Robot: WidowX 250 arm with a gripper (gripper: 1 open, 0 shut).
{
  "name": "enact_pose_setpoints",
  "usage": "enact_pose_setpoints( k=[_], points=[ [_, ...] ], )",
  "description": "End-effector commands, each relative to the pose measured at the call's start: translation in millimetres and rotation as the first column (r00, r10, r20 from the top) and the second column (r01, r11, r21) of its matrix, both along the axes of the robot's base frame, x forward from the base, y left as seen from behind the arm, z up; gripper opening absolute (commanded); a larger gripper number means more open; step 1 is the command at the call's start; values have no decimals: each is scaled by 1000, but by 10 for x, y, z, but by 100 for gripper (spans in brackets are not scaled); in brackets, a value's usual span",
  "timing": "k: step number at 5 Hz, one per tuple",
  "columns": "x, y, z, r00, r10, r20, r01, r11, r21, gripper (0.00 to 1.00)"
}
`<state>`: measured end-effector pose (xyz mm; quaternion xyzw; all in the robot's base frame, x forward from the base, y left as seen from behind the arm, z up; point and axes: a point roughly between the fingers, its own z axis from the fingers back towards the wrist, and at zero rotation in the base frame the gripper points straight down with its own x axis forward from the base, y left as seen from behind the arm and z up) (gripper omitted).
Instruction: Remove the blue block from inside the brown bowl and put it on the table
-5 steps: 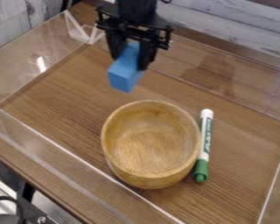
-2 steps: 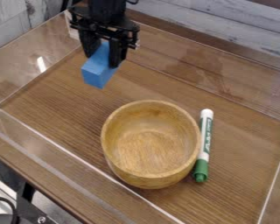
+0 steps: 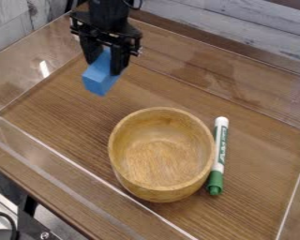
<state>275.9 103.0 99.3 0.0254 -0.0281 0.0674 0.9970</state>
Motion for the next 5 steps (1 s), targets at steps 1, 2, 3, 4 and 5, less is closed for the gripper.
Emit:
enact_pose_setpoints(
  k=[1, 2, 3, 4, 5],
  points=[
    [62, 98, 89, 999, 10, 45, -11, 1000, 23, 0],
    [69, 132, 43, 999, 10, 41, -12, 1000, 26, 0],
    [72, 154, 4, 999, 10, 37, -11, 1000, 27, 0],
    [74, 172, -33, 999, 9, 32, -10, 1000, 28, 0],
    [79, 186, -73, 1000, 7, 29, -8, 1000, 28, 0]
  ],
)
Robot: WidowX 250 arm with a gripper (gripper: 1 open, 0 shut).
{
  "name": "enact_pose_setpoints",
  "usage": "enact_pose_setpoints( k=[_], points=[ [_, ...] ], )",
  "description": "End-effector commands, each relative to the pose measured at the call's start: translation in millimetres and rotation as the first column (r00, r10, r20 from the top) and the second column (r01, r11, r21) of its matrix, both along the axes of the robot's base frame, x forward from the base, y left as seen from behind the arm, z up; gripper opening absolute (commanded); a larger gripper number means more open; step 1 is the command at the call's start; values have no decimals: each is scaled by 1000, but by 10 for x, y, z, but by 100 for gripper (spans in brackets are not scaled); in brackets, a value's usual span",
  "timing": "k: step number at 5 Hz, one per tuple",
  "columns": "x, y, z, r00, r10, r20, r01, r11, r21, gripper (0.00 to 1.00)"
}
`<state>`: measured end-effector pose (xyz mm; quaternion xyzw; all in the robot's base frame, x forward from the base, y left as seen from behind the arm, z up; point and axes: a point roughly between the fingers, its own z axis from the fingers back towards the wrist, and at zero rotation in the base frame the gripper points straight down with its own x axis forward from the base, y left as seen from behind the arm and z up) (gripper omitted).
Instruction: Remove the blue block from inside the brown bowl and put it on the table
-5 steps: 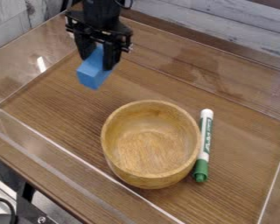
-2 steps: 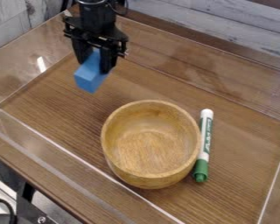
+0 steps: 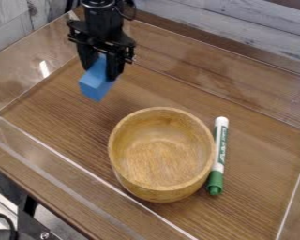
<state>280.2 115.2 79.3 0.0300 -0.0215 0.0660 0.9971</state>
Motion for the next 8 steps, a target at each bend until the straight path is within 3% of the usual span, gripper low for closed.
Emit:
enact_pose_setpoints(
  k=[1, 5, 8],
  points=[
    [40, 79, 86, 999, 7, 41, -8, 1000, 20, 0],
    [39, 84, -26, 999, -1, 37, 1, 1000, 10, 0],
    [-221, 151, -73, 1000, 2, 5, -2, 1000, 4, 0]
  ],
)
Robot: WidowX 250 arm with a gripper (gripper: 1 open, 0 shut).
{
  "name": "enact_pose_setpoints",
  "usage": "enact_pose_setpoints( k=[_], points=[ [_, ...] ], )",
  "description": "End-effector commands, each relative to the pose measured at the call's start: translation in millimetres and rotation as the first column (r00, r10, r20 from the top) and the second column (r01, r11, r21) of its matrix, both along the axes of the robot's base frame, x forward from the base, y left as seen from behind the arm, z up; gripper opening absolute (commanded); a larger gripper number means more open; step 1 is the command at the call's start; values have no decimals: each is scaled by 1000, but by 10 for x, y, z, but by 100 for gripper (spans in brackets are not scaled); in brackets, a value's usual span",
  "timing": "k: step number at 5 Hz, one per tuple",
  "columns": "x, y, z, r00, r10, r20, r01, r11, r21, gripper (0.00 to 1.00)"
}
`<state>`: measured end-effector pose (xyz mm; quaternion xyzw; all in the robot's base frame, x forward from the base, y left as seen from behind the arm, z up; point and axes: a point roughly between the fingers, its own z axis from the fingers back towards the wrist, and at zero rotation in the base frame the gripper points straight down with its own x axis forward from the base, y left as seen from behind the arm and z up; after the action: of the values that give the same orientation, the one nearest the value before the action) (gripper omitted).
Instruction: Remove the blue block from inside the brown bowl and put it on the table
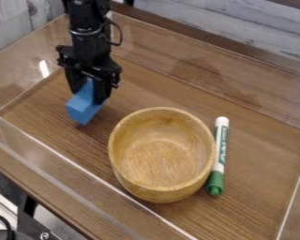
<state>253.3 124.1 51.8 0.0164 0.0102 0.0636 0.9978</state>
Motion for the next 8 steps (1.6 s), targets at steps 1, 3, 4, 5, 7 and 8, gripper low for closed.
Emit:
enact_pose_setpoints(
  k=[1, 3, 4, 5, 7, 8],
  points=[
    [-21, 75, 172, 998, 6, 55, -8, 999, 33, 100],
    [-121, 43, 175, 999, 13, 39, -14, 1000, 8, 100],
    [-163, 24, 171, 999, 15, 33, -15, 1000, -6, 100],
    [-204, 3, 169, 1000, 17, 26, -16, 1000, -20, 100],
    [-282, -47, 143, 1000, 16, 9, -15, 999, -49, 100],
    [-315, -73, 134, 1000, 15, -1, -15, 998, -64, 100]
  ],
)
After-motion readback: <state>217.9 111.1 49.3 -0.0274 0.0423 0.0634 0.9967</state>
